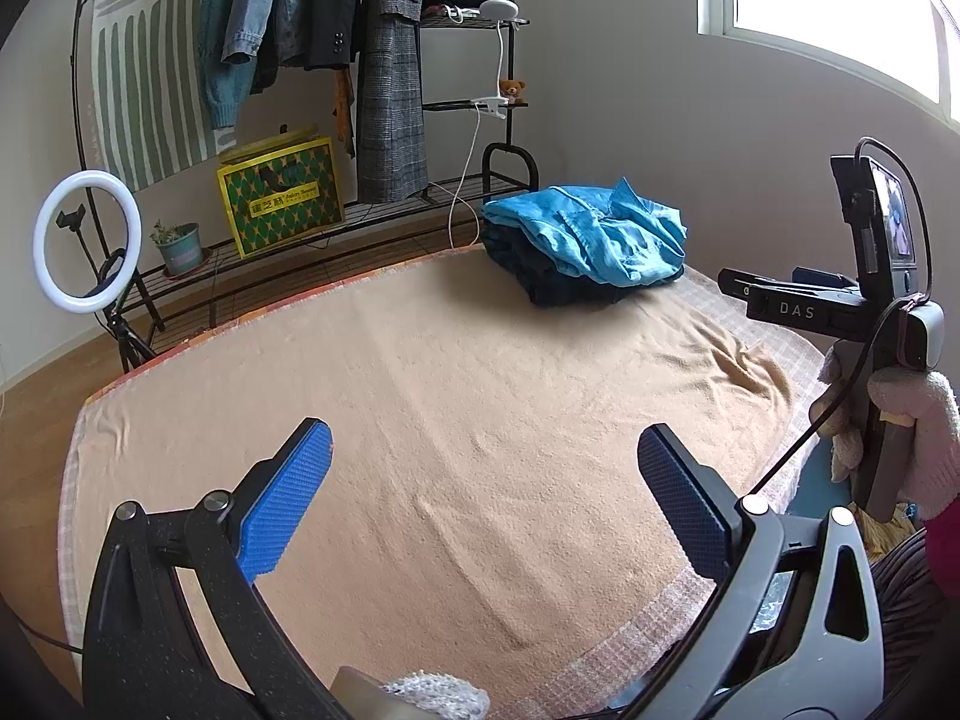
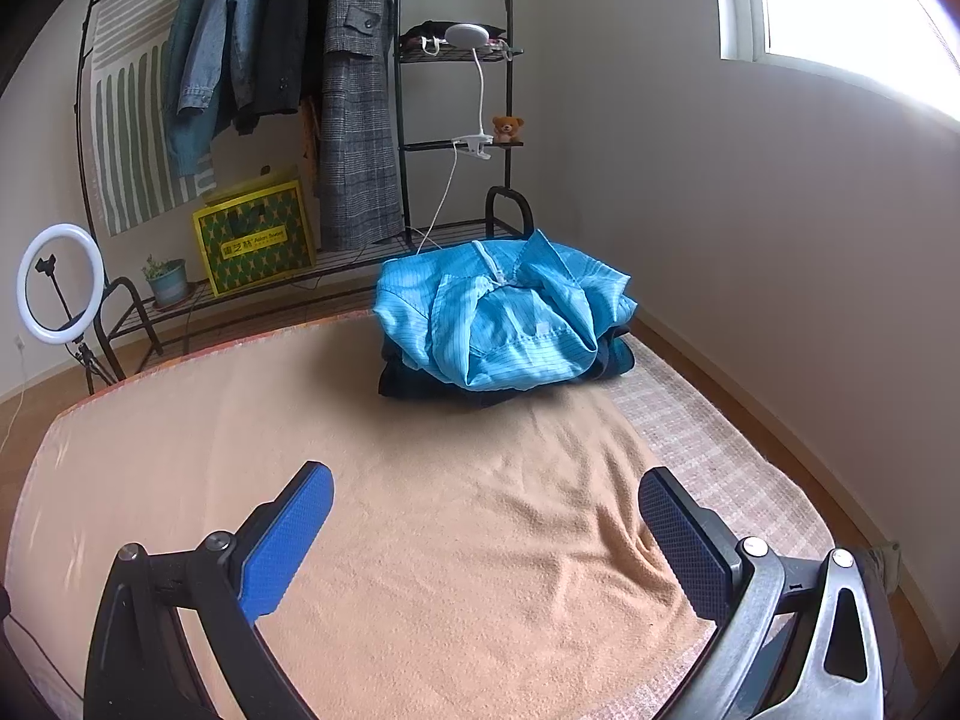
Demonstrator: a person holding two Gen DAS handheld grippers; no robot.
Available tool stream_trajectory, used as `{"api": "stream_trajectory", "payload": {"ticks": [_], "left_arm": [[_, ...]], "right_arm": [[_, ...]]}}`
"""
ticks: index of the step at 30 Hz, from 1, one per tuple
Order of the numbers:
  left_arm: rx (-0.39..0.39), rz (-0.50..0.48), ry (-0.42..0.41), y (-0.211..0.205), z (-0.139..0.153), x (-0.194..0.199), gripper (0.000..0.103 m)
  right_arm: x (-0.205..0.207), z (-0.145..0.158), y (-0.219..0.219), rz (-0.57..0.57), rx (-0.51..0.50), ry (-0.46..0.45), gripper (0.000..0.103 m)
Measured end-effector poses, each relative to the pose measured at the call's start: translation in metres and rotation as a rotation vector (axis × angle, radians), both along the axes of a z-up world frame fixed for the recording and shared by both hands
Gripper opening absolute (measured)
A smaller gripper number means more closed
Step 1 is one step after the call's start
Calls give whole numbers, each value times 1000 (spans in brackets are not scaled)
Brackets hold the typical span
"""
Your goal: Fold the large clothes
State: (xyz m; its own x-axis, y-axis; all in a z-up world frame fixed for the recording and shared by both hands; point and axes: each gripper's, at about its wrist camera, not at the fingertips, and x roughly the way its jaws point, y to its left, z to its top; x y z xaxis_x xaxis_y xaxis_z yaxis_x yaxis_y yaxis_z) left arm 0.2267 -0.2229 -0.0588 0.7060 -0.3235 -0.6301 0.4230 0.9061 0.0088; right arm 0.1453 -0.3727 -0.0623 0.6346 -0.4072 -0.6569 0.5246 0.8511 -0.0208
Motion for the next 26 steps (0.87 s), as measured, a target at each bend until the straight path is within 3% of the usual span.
{"api": "stream_trajectory", "payload": {"ticks": [26], "left_arm": [[2, 36, -39, 10, 7, -1, 103]], "right_arm": [[1, -1, 2, 14, 5, 2, 103]]}}
